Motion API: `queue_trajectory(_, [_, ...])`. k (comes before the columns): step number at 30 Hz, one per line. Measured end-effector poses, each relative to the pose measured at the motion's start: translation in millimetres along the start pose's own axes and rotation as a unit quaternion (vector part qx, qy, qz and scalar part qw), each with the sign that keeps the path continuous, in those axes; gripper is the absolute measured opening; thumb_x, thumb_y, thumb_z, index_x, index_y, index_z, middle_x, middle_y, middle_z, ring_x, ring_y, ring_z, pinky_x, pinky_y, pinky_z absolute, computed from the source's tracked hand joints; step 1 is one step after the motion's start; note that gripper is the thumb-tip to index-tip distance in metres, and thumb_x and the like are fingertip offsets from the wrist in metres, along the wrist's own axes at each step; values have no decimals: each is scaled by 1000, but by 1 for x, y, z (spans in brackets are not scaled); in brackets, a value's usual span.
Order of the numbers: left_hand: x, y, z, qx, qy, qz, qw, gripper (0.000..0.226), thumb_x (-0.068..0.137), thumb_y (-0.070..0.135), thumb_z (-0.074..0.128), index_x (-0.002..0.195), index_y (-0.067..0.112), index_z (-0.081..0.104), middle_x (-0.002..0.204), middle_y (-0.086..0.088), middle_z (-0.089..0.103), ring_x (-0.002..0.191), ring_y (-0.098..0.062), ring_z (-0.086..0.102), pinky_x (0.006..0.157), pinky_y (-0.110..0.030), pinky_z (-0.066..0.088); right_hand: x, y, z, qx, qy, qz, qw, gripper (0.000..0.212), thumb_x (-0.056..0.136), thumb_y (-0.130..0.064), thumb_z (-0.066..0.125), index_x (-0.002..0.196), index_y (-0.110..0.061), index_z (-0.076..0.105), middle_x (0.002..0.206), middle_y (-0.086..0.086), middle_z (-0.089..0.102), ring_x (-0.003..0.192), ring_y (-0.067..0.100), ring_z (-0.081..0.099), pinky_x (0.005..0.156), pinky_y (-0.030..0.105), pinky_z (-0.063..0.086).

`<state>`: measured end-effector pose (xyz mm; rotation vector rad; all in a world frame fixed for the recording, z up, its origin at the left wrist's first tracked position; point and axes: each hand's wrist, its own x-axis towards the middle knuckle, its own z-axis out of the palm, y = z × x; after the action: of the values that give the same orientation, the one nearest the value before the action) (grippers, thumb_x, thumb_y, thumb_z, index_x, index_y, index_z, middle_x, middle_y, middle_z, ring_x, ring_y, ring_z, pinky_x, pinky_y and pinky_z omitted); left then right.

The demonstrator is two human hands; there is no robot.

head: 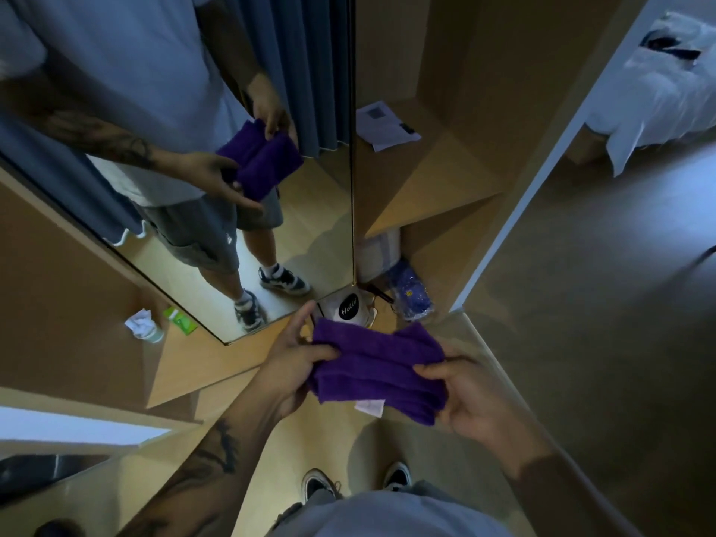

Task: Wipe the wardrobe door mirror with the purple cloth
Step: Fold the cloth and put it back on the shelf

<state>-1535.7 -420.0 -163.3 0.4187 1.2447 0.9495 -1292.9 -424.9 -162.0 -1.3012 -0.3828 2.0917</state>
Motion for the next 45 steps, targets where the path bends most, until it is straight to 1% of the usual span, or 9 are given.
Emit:
queue_trajectory(4, [-7, 15, 2, -33, -99, 120, 987, 88, 76, -16, 70, 149, 29, 48, 135, -15, 63, 116, -36, 66, 93, -51, 60, -5, -10, -3, 61, -89, -120, 987, 44, 83, 23, 45, 85, -10, 73, 94, 14, 74, 83, 35, 71, 64, 41, 56])
queue_trajectory(8, [-11, 1, 11, -19, -78, 123, 989, 63, 79, -4, 65, 137, 20, 57, 103, -19, 73, 85, -28, 73, 69, -36, 64, -1, -6, -16, 92, -84, -118, 985, 56, 79, 26, 21, 50, -10, 53, 69, 14, 63, 61, 28, 65, 51, 33, 51])
queue_trajectory(15, [-11, -24, 25, -54, -54, 83, 994, 19, 75, -2, 60, 72, 9, 75, 116, -21, 71, 96, -33, 71, 66, -36, 64, 15, 5, -40, 77, 8, -43, 996, 36, 88, 9, 36, 101, -9, 65, 90, 19, 73, 81, 34, 73, 72, 52, 60])
queue_trajectory(25, [-26, -62, 15, -57, 32, 78, 995, 35, 99, -9, 41, 90, 14, 66, 110, -25, 69, 84, -32, 65, 58, -32, 54, 38, 24, -46, 89, -14, 37, 995, 15, 85, -22, 62, 87, -10, 70, 91, 17, 71, 85, 35, 74, 95, 55, 52])
queue_trajectory(31, [-47, -87, -13, -76, 92, 29, 992, 35, 103, 5, 39, 97, 26, 67, 102, -10, 69, 78, -26, 60, 58, -29, 45, 44, 40, -28, -107, -43, -37, 993, 34, 80, 22, 62, 101, -5, 63, 111, 20, 66, 96, 34, 69, 76, 43, 58])
queue_trajectory(36, [-60, -91, -37, -173, 86, 2, 981, 25, 104, 23, 42, 115, 27, 64, 92, -4, 66, 67, -16, 62, 49, -23, 48, 47, 54, -8, -271, -59, -79, 958, 38, 84, 19, 69, 99, -16, 74, 118, 17, 70, 105, 32, 72, 85, 44, 62])
queue_trajectory(38, [-64, -91, -52, -201, 82, 5, 976, 29, 106, 31, 43, 123, 27, 65, 93, -5, 70, 65, -18, 68, 47, -27, 53, 46, 59, 5, -314, -66, -87, 943, 40, 85, 17, 69, 104, -18, 74, 119, 8, 71, 107, 24, 71, 90, 45, 62])
queue_trajectory(41, [-69, -90, -83, -210, 45, -30, 976, 35, 102, 52, 49, 132, 40, 62, 122, -7, 73, 109, -33, 72, 81, -61, 59, 47, 71, 28, -364, -65, -89, 925, 45, 86, 15, 70, 109, -22, 74, 115, -17, 64, 101, -1, 68, 89, 36, 62])
queue_trajectory(45, [-72, -93, -127, -130, 126, -5, 983, 34, 98, 22, 65, 128, 38, 65, 114, -10, 71, 99, -28, 71, 67, -42, 60, 58, 97, 64, -429, -85, -80, 896, 52, 84, 16, 70, 107, -30, 74, 114, -33, 56, 100, -8, 63, 89, 35, 62])
